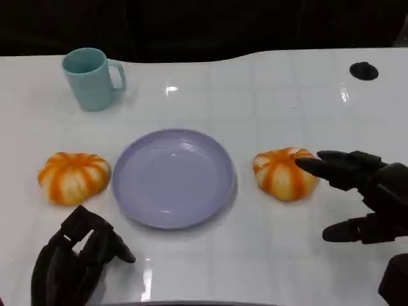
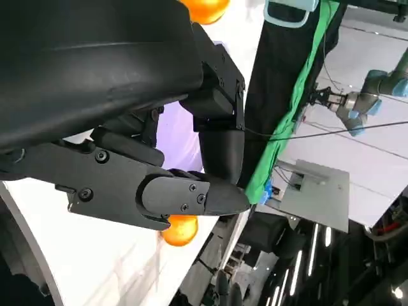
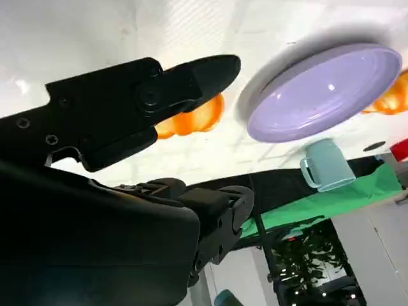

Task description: Grasp the bread from the table and place it into the plate.

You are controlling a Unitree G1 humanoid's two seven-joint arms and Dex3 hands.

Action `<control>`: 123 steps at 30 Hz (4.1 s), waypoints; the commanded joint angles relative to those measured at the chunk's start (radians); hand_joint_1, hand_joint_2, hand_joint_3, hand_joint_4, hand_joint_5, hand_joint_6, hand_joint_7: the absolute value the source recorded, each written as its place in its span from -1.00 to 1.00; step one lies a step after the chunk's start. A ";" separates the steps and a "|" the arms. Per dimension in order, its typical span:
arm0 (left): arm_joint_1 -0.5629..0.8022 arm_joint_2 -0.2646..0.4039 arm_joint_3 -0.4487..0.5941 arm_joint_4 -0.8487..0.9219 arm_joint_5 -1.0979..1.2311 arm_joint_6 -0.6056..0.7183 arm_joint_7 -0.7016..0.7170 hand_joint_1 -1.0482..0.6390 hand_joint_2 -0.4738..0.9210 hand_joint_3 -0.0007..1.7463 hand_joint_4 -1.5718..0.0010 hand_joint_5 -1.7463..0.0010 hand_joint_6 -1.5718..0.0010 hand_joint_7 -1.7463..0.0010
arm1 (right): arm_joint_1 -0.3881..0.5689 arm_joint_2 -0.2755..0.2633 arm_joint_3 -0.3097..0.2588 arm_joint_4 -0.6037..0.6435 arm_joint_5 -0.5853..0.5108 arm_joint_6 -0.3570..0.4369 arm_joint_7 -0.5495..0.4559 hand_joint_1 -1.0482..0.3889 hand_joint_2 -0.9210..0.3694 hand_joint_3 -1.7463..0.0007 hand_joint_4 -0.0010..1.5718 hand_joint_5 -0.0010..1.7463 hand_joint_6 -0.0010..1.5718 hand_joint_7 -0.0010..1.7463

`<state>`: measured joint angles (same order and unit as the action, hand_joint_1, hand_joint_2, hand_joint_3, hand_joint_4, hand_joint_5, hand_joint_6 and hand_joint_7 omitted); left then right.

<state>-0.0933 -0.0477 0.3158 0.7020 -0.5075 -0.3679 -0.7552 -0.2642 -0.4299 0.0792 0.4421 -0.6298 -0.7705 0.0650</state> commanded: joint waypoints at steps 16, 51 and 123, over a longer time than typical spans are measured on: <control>0.000 0.010 0.000 0.007 0.005 -0.001 0.002 -0.44 1.00 -0.71 0.20 -1.00 0.36 -0.76 | -0.219 -0.026 0.266 0.084 -0.311 0.289 -0.229 -0.19 -0.83 1.00 -0.79 -0.96 -0.65 -0.98; 0.017 -0.001 0.000 -0.018 -0.002 -0.008 -0.004 -0.47 1.00 -0.73 0.16 -1.00 0.33 -0.76 | -0.581 0.216 0.623 0.711 -0.350 0.405 -0.322 -0.16 -0.94 0.99 -0.73 -0.89 -0.69 -0.97; 0.054 -0.020 -0.022 -0.070 0.020 0.000 0.024 -0.45 1.00 -0.72 0.22 -1.00 0.34 -0.71 | -0.728 0.574 0.526 0.797 -0.137 0.166 -0.518 0.24 -0.21 -0.39 0.21 1.00 -0.08 1.00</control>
<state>-0.0537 -0.0756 0.2936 0.6444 -0.4872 -0.3660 -0.7366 -0.9732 0.1325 0.5999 1.2210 -0.7700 -0.6246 -0.4413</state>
